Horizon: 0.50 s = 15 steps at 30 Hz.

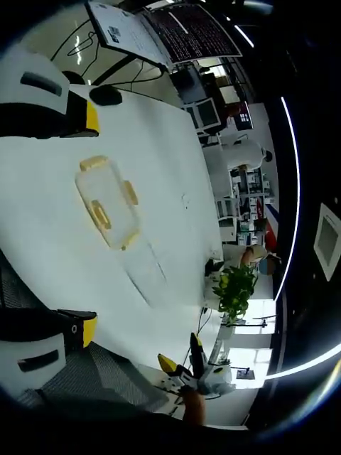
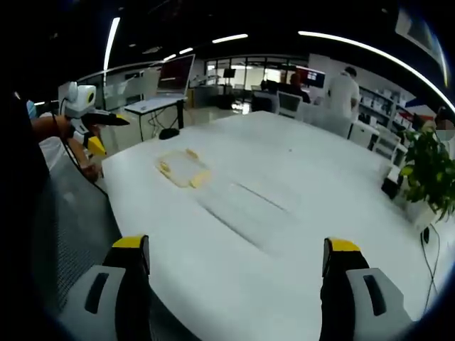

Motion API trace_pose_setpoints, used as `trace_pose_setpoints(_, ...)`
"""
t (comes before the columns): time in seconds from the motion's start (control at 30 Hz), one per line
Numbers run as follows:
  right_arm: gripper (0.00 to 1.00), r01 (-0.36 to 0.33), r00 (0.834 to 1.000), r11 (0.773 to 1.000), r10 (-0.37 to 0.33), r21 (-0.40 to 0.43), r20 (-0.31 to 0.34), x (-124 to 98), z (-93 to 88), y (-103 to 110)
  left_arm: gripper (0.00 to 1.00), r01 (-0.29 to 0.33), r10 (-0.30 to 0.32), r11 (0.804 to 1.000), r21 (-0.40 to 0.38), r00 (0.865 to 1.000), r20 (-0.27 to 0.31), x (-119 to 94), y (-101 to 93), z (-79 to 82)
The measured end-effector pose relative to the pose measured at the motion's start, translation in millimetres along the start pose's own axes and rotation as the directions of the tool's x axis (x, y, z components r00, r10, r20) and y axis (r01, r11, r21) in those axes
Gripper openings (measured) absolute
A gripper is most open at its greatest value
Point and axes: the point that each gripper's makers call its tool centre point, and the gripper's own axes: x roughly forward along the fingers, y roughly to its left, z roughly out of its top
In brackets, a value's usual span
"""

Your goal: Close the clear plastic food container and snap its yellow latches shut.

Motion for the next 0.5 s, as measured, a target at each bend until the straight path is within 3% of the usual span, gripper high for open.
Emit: trace_pose_setpoints(0.5, 0.99, -0.004, 1.000, 1.000, 0.004, -0.018, -0.014, 0.7, -0.4, 0.1, 0.99, 0.001, -0.001, 1.000, 0.002, 1.000, 0.001, -1.0, 1.3, 0.2)
